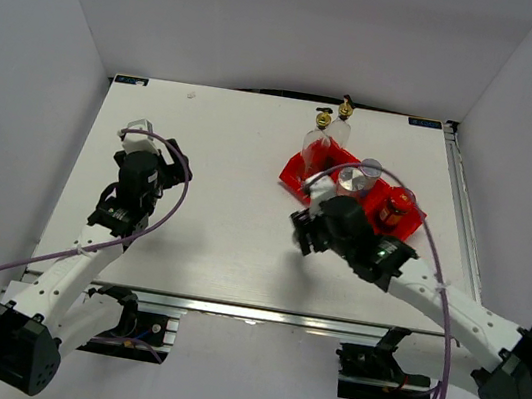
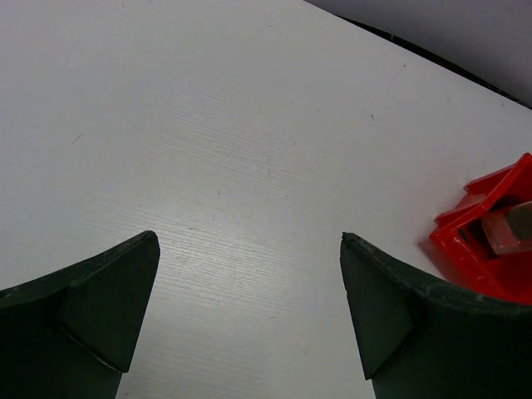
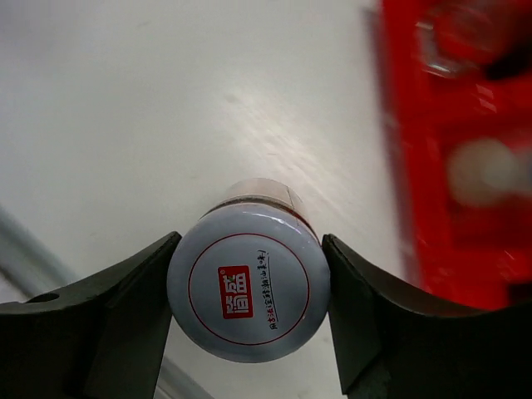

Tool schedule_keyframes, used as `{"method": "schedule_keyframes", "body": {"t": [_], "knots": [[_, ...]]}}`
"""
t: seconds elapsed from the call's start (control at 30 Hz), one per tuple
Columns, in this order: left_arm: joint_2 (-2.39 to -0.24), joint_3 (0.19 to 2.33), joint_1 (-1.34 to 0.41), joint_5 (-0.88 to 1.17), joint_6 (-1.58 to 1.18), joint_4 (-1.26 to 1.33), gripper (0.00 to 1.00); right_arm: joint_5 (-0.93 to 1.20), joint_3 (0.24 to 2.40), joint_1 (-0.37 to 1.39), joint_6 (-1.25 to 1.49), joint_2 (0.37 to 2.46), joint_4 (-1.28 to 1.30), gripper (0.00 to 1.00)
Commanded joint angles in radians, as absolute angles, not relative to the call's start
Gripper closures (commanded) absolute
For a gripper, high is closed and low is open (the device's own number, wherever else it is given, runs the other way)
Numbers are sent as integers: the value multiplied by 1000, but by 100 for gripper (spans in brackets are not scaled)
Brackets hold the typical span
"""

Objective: Organize the condiment bottles

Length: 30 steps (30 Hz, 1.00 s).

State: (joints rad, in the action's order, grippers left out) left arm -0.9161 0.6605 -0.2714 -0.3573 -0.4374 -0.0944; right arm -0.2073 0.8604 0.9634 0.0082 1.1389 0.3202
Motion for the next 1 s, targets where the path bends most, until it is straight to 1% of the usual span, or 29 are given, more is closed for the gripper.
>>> {"method": "schedule_keyframes", "body": {"t": [0.0,0.07,0.1,0.2,0.3,0.43,0.73,0.87,0.93,0.97], "knots": [[-896,655,-267,-368,-433,-95,2,-405,851,833,152,1040,350,83],[-896,653,-267,-370,-431,-97,2,-463,842,746,221,1000,373,84],[-896,655,-267,-371,-433,-98,2,-509,841,726,233,990,389,84],[-894,657,-267,-377,-433,-101,2,-554,847,652,273,971,406,84],[-894,657,-267,-379,-431,-100,2,-587,851,568,308,998,397,86],[-891,657,-267,-385,-431,-103,2,-641,865,513,347,1048,388,86],[-893,657,-267,-390,-428,-104,2,-606,813,407,298,1114,256,84],[-899,657,-267,-387,-428,-100,2,-577,747,382,281,1138,123,82],[-903,657,-267,-384,-428,-100,2,-571,718,374,290,1158,88,81],[-905,657,-267,-382,-428,-100,2,-568,712,374,296,1167,78,77]]}}
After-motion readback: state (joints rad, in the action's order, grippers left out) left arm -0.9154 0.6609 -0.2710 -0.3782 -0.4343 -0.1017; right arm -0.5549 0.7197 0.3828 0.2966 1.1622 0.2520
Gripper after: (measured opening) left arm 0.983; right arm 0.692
